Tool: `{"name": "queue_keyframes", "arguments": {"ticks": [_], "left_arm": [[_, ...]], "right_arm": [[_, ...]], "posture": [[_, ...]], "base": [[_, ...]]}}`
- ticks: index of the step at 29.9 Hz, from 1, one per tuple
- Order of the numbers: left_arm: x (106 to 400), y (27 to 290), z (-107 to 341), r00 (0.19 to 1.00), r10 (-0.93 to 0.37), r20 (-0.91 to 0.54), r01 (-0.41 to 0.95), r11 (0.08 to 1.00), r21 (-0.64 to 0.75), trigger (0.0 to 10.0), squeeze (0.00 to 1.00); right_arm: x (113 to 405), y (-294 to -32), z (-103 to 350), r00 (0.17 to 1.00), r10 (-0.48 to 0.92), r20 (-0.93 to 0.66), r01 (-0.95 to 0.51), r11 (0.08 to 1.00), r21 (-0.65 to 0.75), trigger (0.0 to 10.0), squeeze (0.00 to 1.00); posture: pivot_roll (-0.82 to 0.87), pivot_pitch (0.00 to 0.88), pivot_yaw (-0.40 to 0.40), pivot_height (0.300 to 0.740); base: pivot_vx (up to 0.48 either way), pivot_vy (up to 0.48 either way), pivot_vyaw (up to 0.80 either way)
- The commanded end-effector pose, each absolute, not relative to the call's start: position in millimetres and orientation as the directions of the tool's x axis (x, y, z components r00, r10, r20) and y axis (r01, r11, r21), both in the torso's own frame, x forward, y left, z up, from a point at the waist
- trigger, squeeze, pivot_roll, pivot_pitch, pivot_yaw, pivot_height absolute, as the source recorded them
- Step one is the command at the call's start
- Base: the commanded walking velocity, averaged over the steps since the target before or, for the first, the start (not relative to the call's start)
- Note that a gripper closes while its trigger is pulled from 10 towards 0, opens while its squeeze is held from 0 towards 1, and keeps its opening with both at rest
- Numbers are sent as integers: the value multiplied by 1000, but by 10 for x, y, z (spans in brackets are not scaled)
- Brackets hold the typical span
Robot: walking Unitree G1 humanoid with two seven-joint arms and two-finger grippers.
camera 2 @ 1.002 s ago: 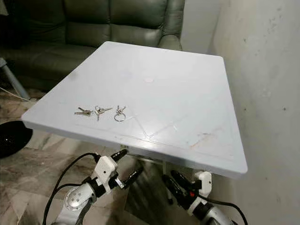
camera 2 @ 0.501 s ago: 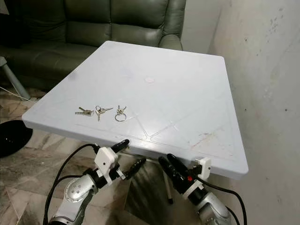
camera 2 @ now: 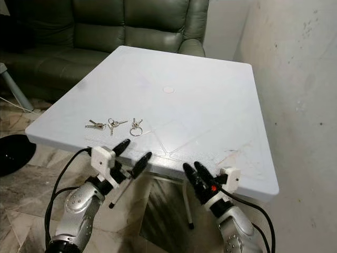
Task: Hang keys on a hook
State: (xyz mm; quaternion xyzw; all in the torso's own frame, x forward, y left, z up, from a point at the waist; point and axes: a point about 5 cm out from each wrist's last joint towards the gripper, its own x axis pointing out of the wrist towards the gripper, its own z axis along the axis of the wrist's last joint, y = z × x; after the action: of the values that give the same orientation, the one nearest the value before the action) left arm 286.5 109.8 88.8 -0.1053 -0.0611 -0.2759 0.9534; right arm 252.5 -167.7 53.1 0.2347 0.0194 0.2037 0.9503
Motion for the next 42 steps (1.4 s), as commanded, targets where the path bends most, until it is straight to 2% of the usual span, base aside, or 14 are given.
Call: {"name": "queue_keyframes", "arguments": {"ticks": [1,5,13,14,15,18,24,32,42], "left_arm": [[2918,1138,1002,857,-473,205,510,838,-196,10000,0],[2924,1170,1068,873,-433,225,479,849,-222,10000,0],[2845,1240,1103,901,-373,222,422,871,-250,10000,0],[2833,1260,1098,907,-363,213,411,874,-260,10000,0],[2820,1364,1095,928,-316,195,362,890,-279,10000,0],[2818,1476,1101,946,-268,180,313,899,-306,10000,0],[2788,1553,1160,946,-286,154,319,907,-274,10000,0],[2829,1708,1142,978,-171,124,200,935,-293,10000,0],[2893,1736,1128,983,-153,96,175,939,-296,10000,0]], "right_arm": [[2587,-1725,649,938,336,89,-342,851,399,10000,0],[2638,-1780,718,968,233,97,-253,902,349,10000,0],[2601,-1760,796,986,132,100,-151,965,213,10000,0],[2590,-1755,806,987,126,101,-144,970,193,10000,0],[2557,-1775,817,992,97,79,-105,988,110,10000,0],[2528,-1820,830,997,41,65,-44,998,45,10000,0],[2519,-1855,948,997,-1,79,-4,998,57,10000,0],[2515,-1887,1014,995,-16,97,14,1000,21,10000,0],[2541,-1885,1016,996,-23,88,22,1000,8,10000,0]], "posture": [[14,0,-64,740],[12,0,-63,740],[0,0,-63,740],[0,0,-63,740],[-4,0,-59,740],[-4,1,-61,740],[-1,5,-65,740],[-1,2,-66,740],[2,0,-69,740]], "base": [[0,0,0],[0,0,0],[0,0,0],[0,0,0],[0,0,0],[0,0,0],[0,0,0],[0,0,0],[0,0,0]]}}
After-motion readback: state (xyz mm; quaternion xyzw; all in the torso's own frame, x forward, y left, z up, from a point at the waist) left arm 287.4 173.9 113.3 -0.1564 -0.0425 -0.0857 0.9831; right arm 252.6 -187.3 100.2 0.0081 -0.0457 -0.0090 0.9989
